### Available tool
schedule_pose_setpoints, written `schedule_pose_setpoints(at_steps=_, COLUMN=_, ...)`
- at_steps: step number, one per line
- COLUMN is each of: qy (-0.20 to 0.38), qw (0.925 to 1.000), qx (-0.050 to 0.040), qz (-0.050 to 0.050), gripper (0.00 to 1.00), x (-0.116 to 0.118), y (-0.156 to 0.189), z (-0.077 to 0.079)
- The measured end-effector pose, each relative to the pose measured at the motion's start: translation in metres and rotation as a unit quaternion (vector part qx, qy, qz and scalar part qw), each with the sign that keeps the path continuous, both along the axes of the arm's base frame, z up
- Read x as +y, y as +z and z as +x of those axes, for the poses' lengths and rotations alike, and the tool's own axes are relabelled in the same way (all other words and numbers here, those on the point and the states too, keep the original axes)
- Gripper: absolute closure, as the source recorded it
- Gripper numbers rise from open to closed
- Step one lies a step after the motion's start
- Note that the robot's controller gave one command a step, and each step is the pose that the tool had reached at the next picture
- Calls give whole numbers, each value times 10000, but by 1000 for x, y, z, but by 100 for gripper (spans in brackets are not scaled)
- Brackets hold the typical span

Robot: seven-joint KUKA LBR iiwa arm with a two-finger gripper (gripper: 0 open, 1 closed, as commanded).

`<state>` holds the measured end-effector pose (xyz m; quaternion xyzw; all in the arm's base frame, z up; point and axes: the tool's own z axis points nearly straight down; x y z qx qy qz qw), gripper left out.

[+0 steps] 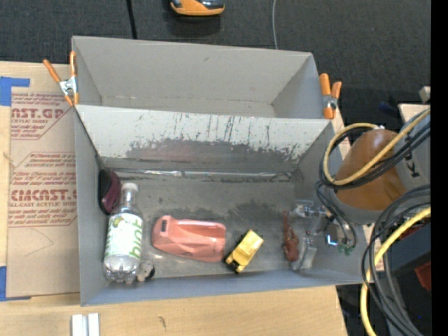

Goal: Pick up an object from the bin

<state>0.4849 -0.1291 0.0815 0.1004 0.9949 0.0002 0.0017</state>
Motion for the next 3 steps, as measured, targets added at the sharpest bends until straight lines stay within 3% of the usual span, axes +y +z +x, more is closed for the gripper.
schedule_pose_setpoints(at_steps=1, qy=170, qw=9999, qx=30, qz=2, gripper=0, x=-2, y=51, z=-1)
schedule_pose_setpoints(at_steps=2, qy=-127, qw=9999, qx=7, qz=2, gripper=0, x=-5, y=38, z=-2)
schedule_pose_setpoints(at_steps=3, qy=-8, qw=10000, qx=5, qz=0, gripper=0, x=13, y=-13, z=-3)
